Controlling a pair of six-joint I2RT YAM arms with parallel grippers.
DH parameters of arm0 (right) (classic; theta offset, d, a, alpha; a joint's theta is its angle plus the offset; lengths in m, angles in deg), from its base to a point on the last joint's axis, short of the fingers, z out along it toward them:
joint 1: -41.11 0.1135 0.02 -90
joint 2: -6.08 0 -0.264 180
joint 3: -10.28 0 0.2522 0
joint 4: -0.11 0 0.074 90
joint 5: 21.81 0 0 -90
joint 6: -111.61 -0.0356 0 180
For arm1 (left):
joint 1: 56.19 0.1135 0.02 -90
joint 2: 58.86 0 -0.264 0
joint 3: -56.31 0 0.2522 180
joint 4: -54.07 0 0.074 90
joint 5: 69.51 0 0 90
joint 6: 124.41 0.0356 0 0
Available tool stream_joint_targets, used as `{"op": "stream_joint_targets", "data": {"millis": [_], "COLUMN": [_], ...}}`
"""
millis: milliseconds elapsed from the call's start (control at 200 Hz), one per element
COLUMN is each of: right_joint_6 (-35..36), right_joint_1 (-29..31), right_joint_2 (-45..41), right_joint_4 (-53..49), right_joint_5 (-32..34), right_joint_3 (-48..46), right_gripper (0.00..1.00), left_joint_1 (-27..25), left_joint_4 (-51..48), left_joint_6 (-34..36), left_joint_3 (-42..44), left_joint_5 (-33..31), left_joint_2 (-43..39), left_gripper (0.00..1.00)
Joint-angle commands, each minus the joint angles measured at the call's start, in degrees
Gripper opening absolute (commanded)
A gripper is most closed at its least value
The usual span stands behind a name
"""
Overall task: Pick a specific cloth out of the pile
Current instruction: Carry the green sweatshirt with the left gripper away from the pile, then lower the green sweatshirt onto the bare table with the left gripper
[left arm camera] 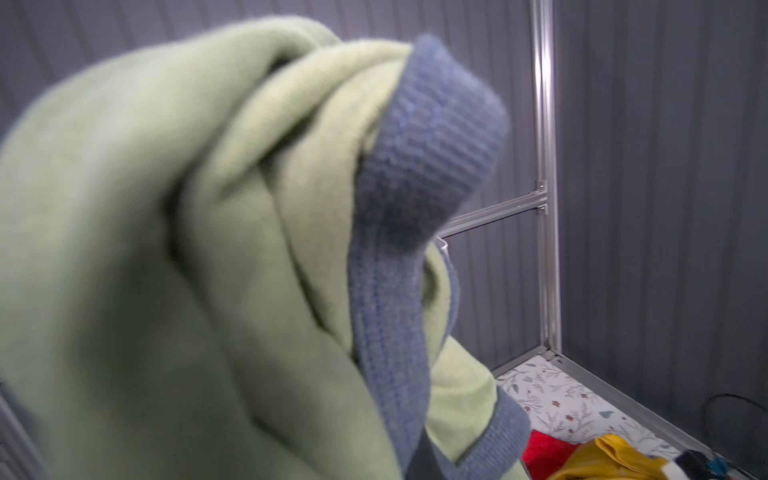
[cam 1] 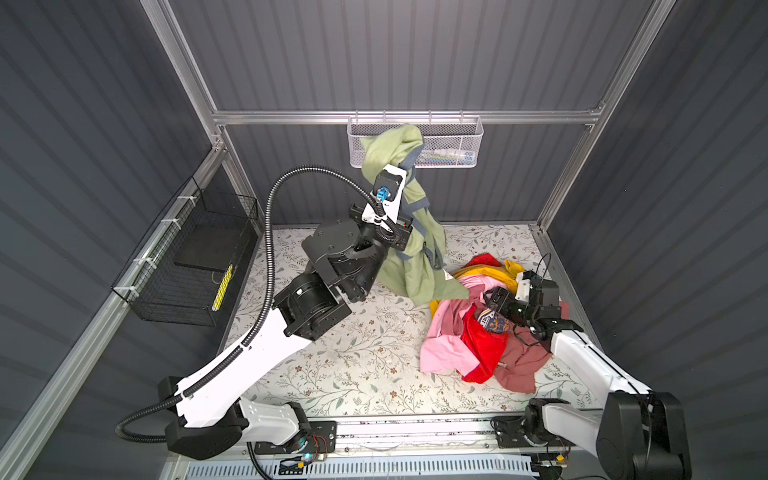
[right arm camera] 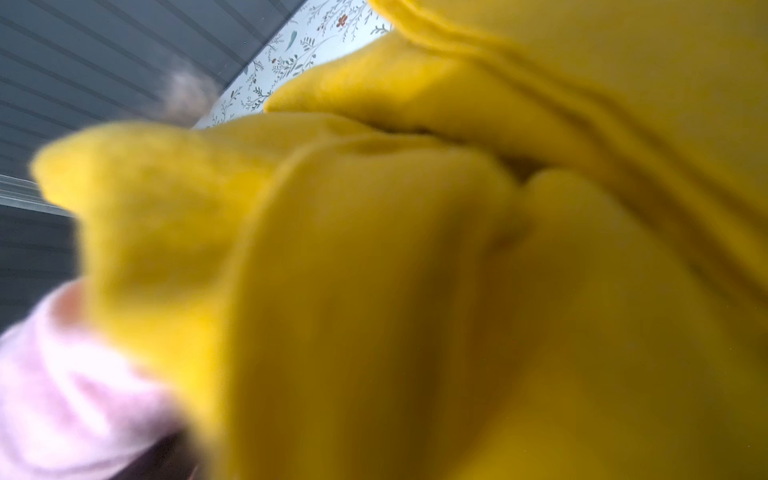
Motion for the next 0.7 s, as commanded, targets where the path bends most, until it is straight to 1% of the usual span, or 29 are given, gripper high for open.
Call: {"op": "stream_joint_targets", "data": {"millis": [0,145,290,460,590,695], "right_joint_6": [0.8,0.4,1.0,1.2,1.1,1.1], "right_joint_1": [-0.3,-0.3,-0.2,-0.2,-0.3,-0.2], "right_joint_2": [-2.7,-3.1,-4.4,-5.7,-5.4,-5.2], "right_joint_4": [0.2,0.2,-1.5,-2.4,-2.5,-2.5], "right_joint_5": [1.9,0.6,1.0,1.2,0.7,0.2], "right_joint_3": [-0.2,1.1,1.9,1.5,1.7,1.9], "right_gripper": [0.93,0.93,0.92,0.93,0.92,0.92], "left_joint_1": [1.7,9.6,14.6,21.3,23.9,24.4], "left_joint_4": [2.1,-4.2,-5.9,-7.9,-8.5,-8.0], "left_joint_6": [1.2,-9.4,-12.8,-20.0,-23.3,-25.4], "left_joint_3": [0.1,2.8,6.4,9.6,11.9,11.2], "left_joint_5": [-4.9,0.0,0.6,7.7,11.2,15.1], "left_joint_2": [-1.0,0.0,0.9,1.5,3.2,5.5], "left_gripper": [0.0,0.0,0.0,0.0,0.0,0.0]}}
